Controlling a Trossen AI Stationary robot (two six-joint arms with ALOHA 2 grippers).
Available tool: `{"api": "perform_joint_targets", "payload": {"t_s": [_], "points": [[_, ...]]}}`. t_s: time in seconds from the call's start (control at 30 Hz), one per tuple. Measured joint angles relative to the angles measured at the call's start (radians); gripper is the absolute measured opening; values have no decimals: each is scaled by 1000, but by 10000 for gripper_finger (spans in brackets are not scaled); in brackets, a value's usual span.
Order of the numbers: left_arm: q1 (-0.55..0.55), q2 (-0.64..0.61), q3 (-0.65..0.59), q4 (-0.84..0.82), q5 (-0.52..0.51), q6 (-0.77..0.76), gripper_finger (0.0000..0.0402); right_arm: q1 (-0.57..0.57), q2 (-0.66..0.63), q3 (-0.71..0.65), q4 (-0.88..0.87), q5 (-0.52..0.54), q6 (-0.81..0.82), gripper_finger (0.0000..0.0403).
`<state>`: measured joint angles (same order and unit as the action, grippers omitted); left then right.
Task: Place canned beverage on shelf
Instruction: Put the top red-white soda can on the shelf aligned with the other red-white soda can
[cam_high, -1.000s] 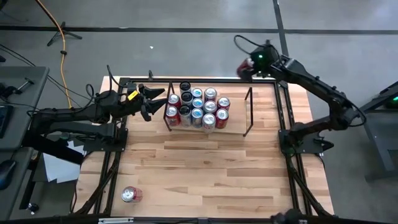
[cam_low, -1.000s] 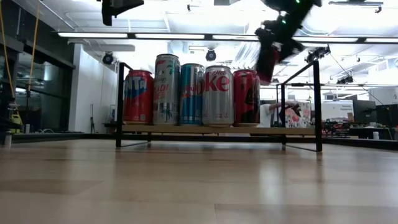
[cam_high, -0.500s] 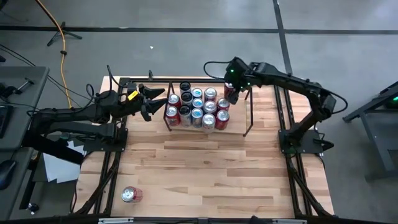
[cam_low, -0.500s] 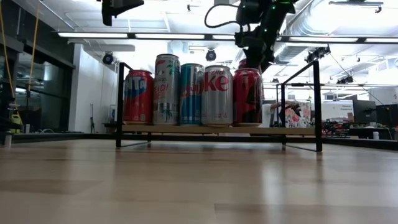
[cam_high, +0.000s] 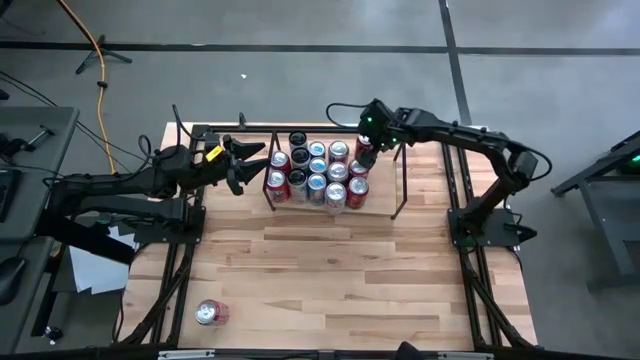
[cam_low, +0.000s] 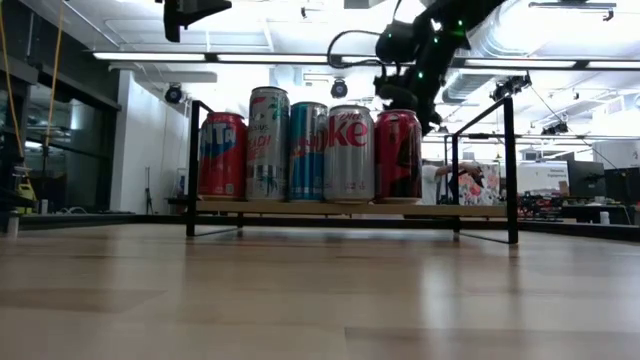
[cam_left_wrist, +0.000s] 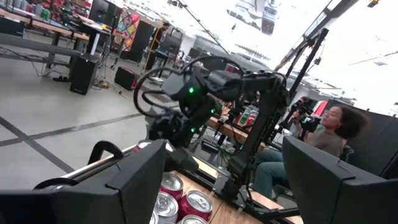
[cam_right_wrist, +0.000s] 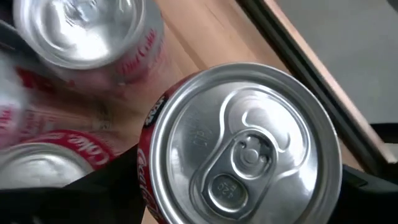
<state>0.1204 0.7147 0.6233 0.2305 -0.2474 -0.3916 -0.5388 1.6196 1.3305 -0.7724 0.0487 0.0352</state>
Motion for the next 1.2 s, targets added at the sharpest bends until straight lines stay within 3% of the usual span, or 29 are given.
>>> {"api": "perform_joint_targets", "payload": {"t_s": [0.53,0.8,1.2], "points": [[0,0,0,0,0,18,275,-5,0,-65,68,-36,17,300],[0,0,0,0,0,17,275,-5,-4,-65,73,-41,-9,353],[0,0,0,-1,1,17,275,-14,-5,-44,80,-55,-14,351]]}}
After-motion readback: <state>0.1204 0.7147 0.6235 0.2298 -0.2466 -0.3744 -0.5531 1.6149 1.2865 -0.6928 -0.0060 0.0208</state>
